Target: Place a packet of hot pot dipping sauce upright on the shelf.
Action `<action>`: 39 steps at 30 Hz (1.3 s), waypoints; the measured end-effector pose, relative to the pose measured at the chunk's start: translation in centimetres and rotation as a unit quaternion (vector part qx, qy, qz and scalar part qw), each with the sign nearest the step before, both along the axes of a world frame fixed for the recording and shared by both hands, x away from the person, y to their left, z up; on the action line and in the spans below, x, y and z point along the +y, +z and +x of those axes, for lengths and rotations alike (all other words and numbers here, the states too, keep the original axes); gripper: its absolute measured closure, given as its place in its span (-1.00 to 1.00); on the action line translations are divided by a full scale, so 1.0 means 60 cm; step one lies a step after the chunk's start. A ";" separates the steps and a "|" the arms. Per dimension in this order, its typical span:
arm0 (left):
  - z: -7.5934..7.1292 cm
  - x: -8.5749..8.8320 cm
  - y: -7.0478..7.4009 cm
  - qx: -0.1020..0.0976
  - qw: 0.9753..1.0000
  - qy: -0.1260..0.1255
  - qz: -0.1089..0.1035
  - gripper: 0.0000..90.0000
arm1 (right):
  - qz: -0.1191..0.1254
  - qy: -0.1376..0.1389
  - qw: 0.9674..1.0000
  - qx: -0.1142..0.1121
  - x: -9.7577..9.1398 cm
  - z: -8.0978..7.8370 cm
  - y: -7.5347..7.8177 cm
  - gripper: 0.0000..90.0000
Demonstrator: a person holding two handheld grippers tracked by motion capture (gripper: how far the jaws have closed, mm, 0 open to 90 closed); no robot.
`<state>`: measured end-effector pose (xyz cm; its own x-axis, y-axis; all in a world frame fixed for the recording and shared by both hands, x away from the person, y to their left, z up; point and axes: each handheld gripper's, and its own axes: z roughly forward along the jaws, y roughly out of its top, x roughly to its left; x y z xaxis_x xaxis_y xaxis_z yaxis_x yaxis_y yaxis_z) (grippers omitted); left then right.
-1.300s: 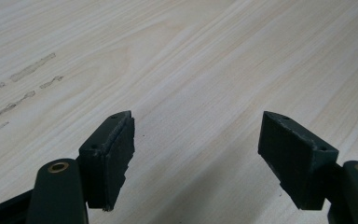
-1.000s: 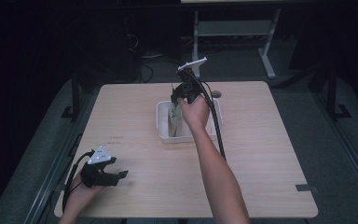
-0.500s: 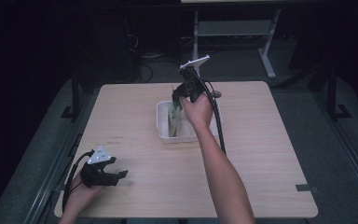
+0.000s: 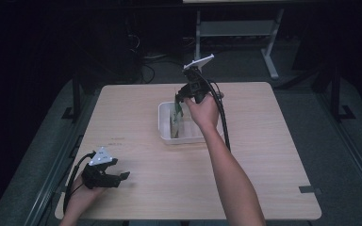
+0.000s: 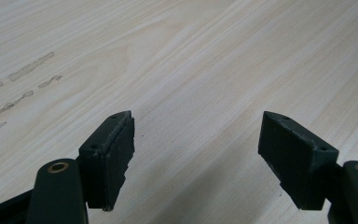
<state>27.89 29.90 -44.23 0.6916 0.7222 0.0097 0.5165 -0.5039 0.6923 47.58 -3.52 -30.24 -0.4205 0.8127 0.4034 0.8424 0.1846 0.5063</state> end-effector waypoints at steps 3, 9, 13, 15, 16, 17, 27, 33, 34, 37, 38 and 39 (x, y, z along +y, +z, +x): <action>0.000 0.000 0.000 0.000 1.000 0.000 0.000 -0.41 | -0.001 0.002 1.000 0.001 -0.003 -0.001 0.001 0.65; 0.000 -0.001 0.000 0.000 1.000 0.000 0.001 -0.42 | -0.002 0.005 1.000 0.001 -0.008 -0.004 0.001 0.63; 0.000 -0.001 -0.001 0.000 1.000 -0.001 0.001 -0.42 | 0.004 0.011 1.000 0.002 -0.014 -0.008 0.003 0.58; 0.001 -0.001 0.000 0.000 1.000 -0.001 0.002 -0.42 | 0.008 0.014 1.000 0.000 -0.016 -0.010 0.004 0.55; 0.000 -0.001 0.000 0.000 1.000 -0.001 0.001 -0.42 | 0.009 0.016 1.000 -0.001 -0.017 -0.011 0.005 0.55; 0.000 -0.001 0.000 0.000 1.000 -0.001 0.001 -0.42 | 0.009 0.016 1.000 -0.001 -0.017 -0.011 0.005 0.55; 0.000 -0.002 0.000 0.000 1.000 0.000 0.000 -0.42 | 0.042 0.038 0.998 -0.009 -0.034 -0.023 0.015 0.34; 0.000 -0.001 0.000 0.000 1.000 0.000 0.000 -0.42 | 0.049 0.045 0.998 -0.013 -0.047 -0.030 0.019 0.29; 0.000 -0.001 -0.001 0.000 1.000 0.000 0.001 -0.42 | 0.051 0.047 0.998 -0.014 -0.053 -0.032 0.021 0.28; 0.000 -0.002 -0.001 0.000 1.000 0.000 0.001 -0.42 | 0.053 0.045 0.997 -0.015 -0.062 -0.036 0.024 0.26; 0.000 -0.002 -0.001 0.000 1.000 -0.001 0.001 -0.42 | 0.053 0.045 0.997 -0.015 -0.062 -0.036 0.024 0.26; 0.000 -0.002 -0.001 0.000 1.000 -0.001 0.001 -0.42 | 0.054 0.046 0.997 -0.014 -0.064 -0.038 0.025 0.25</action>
<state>27.87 29.77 -44.28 0.6925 0.7213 0.0108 0.5162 -0.5059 0.6911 45.33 -7.39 -28.74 -0.5035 0.7225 0.4738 0.8093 0.2024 0.5514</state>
